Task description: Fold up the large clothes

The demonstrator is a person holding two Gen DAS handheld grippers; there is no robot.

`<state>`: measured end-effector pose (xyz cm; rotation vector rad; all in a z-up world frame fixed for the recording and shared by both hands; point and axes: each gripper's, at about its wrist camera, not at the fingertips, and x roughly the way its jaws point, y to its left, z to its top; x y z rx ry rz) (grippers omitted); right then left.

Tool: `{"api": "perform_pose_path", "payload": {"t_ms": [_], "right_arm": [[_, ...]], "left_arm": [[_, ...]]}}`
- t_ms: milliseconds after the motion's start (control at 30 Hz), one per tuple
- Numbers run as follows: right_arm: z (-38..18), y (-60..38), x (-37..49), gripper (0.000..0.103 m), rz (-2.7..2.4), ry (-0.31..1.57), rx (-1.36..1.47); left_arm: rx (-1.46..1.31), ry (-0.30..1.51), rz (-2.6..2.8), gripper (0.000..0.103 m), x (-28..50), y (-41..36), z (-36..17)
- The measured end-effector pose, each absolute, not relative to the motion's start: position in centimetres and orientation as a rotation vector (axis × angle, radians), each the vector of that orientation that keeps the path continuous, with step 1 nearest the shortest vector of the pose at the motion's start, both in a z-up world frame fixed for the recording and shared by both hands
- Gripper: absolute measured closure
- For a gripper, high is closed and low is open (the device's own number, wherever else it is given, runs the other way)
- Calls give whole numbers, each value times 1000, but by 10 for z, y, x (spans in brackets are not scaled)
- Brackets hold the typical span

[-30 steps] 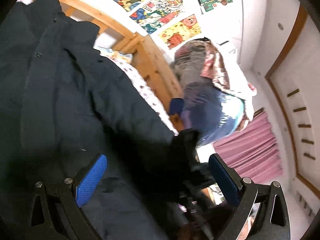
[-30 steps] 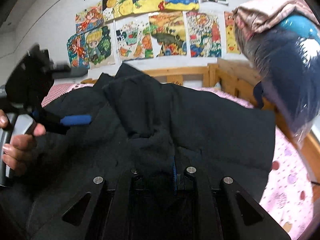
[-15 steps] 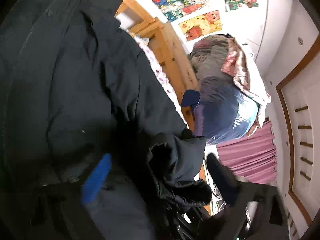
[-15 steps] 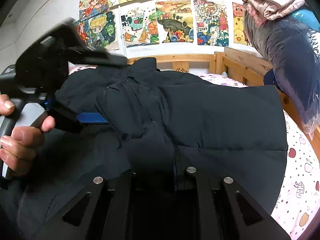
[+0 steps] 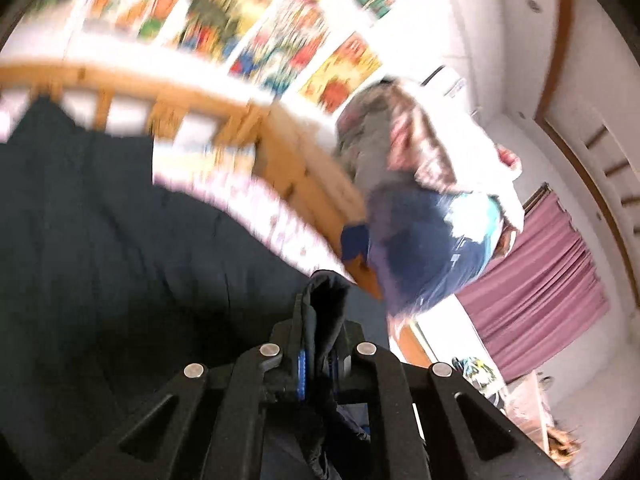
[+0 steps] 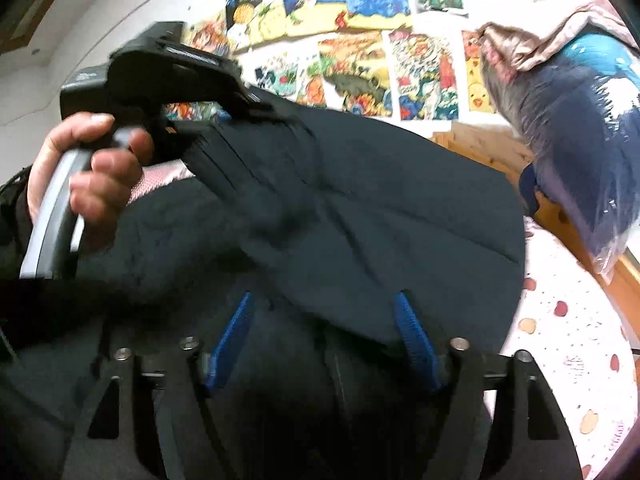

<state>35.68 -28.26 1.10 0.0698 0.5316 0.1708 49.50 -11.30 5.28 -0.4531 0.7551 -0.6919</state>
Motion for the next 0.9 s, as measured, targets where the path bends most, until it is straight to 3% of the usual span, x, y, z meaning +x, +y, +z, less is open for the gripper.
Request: {"api": "perform_pose_path", "payload": {"t_ms": [167,333,633,900], "right_arm": [[15,-291,362,29,153,529,111],[8,-291,382,29,147,575,164],[-1,-292,444,29,187,633,263],[-13,-241,528,34,210,706,113]], "left_arm": [[-410,618,-571,95,488,-74,111],[-398,585,-361,95,481,-5,126],[-334,655,-35,95,476,99,64],[-270,727,130,95,489,136,1]]}}
